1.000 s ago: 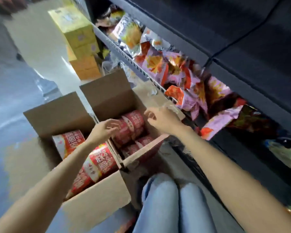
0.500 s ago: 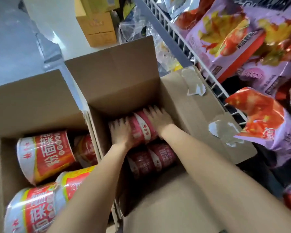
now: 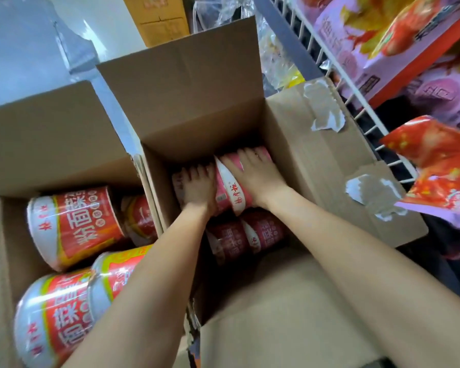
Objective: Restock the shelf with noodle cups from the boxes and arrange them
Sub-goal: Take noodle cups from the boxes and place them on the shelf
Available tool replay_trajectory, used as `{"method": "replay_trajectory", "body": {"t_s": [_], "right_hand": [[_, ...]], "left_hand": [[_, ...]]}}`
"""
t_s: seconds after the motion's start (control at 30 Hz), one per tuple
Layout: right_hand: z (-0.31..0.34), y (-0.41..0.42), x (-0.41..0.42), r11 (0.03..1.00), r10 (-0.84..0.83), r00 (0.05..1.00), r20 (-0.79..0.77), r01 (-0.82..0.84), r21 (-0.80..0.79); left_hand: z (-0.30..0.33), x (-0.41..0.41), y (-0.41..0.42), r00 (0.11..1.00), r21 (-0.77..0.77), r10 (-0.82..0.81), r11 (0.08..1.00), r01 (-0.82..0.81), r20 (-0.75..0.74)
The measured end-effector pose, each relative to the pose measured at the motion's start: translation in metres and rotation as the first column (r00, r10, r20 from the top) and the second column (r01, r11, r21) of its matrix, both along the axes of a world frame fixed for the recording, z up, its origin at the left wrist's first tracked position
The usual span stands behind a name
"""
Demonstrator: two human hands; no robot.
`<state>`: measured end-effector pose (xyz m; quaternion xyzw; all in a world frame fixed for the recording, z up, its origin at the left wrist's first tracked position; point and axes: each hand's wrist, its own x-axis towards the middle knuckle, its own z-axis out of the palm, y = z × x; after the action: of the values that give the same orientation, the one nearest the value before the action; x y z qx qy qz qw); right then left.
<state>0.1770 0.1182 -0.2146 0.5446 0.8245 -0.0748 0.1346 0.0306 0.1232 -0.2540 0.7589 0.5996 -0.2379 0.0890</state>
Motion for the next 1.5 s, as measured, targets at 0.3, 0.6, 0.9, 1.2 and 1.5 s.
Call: {"method": "replay_trajectory", "body": {"t_s": [0.3, 0.6, 0.9, 1.2, 1.5], "right_hand": [[0.161, -0.069, 0.023, 0.945, -0.037, 0.992, -0.124, 0.075, 0.318], [0.317, -0.238, 0.041, 0.623, -0.398, 0.332, -0.855, 0.782, 0.015], [0.396, -0.352, 0.061, 0.363, -0.179, -0.043, -0.983, 0.925, -0.107], [0.423, -0.339, 0.16, -0.012, -0.077, 0.087, -0.993, 0.996, 0.088], [0.413, -0.393, 0.203, -0.001, -0.593, 0.015, -0.805, 1.0, 0.02]], "left_hand": [[0.103, -0.009, -0.025, 0.968, 0.229, -0.1, 0.972, 0.047, 0.228], [0.268, -0.033, -0.107, 0.834, 0.45, -0.343, 0.883, 0.131, 0.432], [0.406, -0.002, -0.17, 0.576, 0.891, -0.784, 0.409, 0.198, 0.232], [0.494, 0.119, -0.193, 0.387, 0.98, -0.911, -0.07, 0.185, -0.138], [0.5, 0.194, -0.206, 0.232, 0.875, -0.918, -0.196, 0.443, -0.323]]}}
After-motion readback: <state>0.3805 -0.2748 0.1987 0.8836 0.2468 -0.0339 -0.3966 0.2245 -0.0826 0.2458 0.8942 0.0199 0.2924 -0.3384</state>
